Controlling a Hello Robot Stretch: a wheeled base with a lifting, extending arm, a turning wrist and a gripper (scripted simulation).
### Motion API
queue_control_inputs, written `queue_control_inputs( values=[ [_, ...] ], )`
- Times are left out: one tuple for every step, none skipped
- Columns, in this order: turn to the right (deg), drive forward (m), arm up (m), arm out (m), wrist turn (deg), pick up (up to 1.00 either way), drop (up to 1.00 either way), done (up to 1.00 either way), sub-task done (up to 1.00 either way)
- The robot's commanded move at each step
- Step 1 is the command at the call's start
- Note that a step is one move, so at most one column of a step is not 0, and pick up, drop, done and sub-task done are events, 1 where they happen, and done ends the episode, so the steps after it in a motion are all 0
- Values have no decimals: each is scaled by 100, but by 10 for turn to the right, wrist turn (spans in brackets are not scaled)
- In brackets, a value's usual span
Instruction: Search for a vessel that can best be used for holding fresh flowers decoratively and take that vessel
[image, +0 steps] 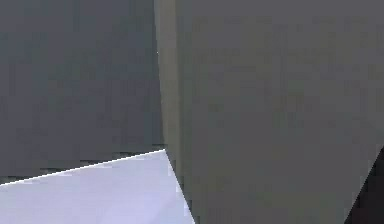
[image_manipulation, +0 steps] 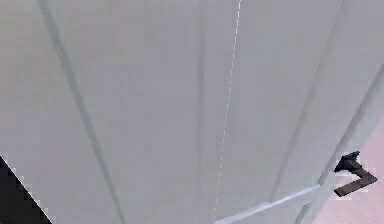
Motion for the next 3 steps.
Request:
queue_control_inputs(
  values=[
    [-450, 0, 0, 0, 0, 0, 0, 0, 0],
    [-90, 0, 0, 0, 0, 0, 0, 0, 0],
    [-30, 0, 0, 0, 0, 0, 0, 0, 0]
  ],
)
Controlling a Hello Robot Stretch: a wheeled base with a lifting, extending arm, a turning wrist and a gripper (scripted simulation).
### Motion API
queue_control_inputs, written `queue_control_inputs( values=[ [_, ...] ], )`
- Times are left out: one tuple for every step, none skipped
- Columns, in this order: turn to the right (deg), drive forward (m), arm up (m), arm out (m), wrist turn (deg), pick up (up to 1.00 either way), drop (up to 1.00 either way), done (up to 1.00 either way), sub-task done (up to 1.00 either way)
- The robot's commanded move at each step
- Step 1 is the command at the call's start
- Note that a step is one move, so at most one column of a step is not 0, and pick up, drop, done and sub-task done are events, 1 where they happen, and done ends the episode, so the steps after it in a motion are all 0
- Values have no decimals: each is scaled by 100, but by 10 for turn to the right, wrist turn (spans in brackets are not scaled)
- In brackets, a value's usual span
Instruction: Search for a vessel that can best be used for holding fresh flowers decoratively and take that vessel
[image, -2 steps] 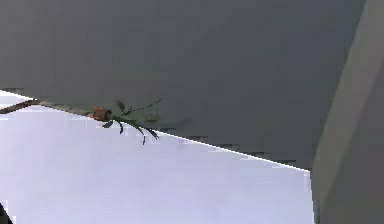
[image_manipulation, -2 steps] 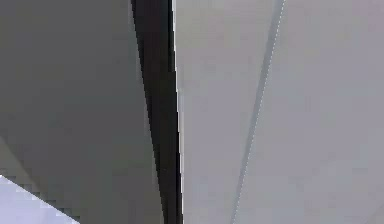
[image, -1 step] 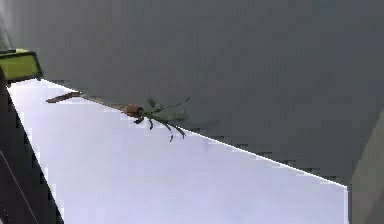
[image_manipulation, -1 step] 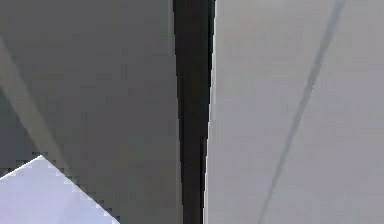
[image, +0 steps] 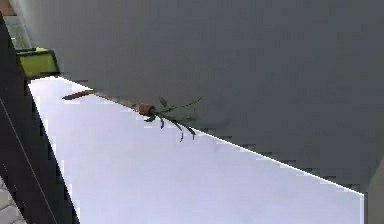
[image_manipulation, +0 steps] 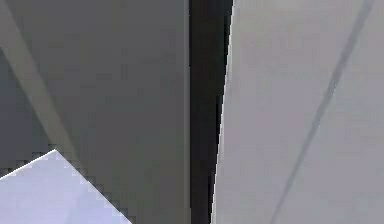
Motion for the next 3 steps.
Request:
queue_control_inputs(
  values=[
    [0, 60, 0, 0, 0, 0, 0, 0, 0],
    [-420, 0, 0, 0, 0, 0, 0, 0, 0],
    [0, 100, 0, 0, 0, 0, 0, 0, 0]
  ],
)
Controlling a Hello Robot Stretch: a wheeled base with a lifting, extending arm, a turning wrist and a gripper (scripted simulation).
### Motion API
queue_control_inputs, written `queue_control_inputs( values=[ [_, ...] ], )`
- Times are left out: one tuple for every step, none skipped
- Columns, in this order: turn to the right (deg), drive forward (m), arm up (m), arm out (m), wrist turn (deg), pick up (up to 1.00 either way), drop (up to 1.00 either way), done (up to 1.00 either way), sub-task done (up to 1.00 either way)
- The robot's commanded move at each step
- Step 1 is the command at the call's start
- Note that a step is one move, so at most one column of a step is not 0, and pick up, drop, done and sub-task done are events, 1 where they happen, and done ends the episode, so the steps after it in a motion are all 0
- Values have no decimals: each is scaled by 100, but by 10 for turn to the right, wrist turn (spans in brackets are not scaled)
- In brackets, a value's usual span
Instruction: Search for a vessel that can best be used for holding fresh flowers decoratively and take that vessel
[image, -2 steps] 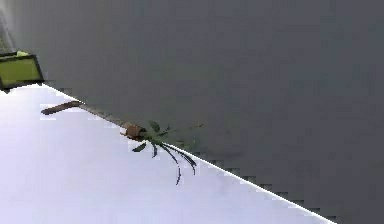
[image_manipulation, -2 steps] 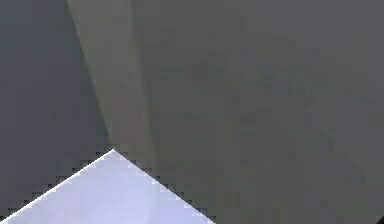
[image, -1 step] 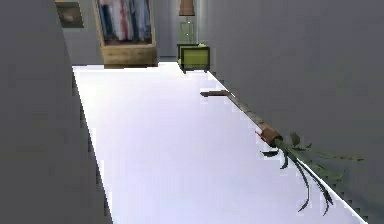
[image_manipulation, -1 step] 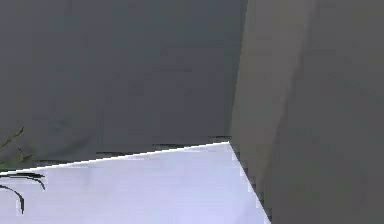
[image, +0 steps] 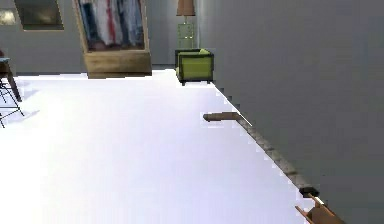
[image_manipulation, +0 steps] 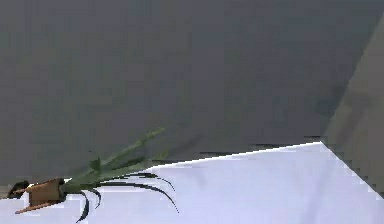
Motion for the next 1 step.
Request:
queue_control_inputs(
  values=[
    [-90, 0, 0, 0, 0, 0, 0, 0, 0]
  ],
)
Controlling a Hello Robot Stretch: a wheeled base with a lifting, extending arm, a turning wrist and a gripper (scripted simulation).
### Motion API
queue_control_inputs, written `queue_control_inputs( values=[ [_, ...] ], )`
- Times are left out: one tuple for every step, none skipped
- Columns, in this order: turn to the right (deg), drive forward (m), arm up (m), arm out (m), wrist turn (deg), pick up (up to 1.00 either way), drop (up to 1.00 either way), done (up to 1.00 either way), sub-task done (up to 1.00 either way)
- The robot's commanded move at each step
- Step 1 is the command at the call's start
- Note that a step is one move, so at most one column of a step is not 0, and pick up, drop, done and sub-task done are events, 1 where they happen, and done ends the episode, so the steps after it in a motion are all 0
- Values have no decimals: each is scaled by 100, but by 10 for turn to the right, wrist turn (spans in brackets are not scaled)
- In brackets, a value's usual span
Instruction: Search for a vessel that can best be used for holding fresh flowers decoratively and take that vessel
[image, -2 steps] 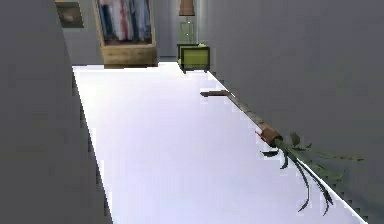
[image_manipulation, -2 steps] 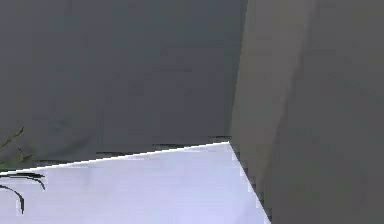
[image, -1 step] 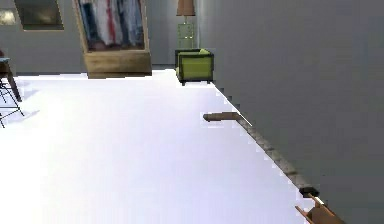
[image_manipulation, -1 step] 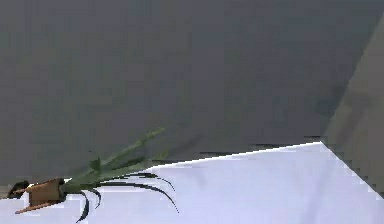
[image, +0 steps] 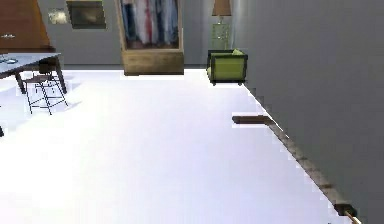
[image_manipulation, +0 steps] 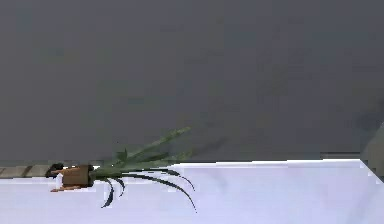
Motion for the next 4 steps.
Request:
queue_control_inputs(
  values=[
    [0, 30, 0, 0, 0, 0, 0, 0, 0],
    [-300, 0, 0, 0, 0, 0, 0, 0, 0],
    [0, 100, 0, 0, 0, 0, 0, 0, 0],
    [-30, 0, 0, 0, 0, 0, 0, 0, 0]
  ],
)
